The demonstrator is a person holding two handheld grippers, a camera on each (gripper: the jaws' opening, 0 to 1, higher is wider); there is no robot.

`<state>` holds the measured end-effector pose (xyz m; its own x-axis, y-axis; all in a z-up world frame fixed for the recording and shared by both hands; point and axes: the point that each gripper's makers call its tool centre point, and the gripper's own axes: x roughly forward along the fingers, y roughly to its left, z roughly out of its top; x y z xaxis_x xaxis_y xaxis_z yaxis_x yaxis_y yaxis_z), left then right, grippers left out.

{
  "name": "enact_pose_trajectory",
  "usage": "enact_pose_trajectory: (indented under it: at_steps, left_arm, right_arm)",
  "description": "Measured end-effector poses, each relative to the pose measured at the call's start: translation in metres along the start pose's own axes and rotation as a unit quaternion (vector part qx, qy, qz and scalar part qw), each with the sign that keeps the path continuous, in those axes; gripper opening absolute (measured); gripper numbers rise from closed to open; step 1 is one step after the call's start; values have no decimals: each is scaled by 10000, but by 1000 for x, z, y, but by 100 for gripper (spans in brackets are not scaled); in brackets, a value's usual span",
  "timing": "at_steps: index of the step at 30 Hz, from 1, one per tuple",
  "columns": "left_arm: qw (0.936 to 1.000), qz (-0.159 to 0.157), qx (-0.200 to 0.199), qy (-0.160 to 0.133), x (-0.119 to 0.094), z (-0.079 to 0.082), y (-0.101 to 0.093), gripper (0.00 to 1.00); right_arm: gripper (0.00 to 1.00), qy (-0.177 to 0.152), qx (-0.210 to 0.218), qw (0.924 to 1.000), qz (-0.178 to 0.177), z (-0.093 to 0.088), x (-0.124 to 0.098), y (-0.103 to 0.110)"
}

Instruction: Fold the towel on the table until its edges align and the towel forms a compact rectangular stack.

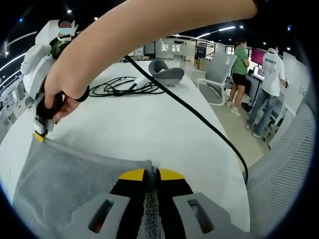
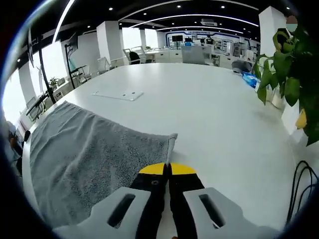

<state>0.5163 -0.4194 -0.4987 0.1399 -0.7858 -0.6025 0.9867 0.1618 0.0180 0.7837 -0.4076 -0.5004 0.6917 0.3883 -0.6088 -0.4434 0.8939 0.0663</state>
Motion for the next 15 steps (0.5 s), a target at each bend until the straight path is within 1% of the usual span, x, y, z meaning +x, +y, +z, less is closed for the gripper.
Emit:
enact_pose_trajectory:
  at_steps: [5,6,8,11,15]
  left_arm:
    - [9999,-22,-51,-134,-4,10,-3,8]
    - [9998,-28,-52,-164,-5,14,-4,8]
    - [9998,-41,-37,-212,-8,19,-7,8]
    - [9996,-68,-41,-261,-9,22,-8,8]
    - [9992,-30,-138,-361,-11,28,-7,8]
  right_arm:
    - [0,-67,79,9999,-40,4,-10,-6]
    - [0,-82,82,9999,-41,8,-11,-4]
    - [0,-107,98,9999,-68,7,-17,-8]
    - [0,-137,106,9998,-94,10,-23,-10]
    - [0,-190,121,9997,-107,18,-29,-11]
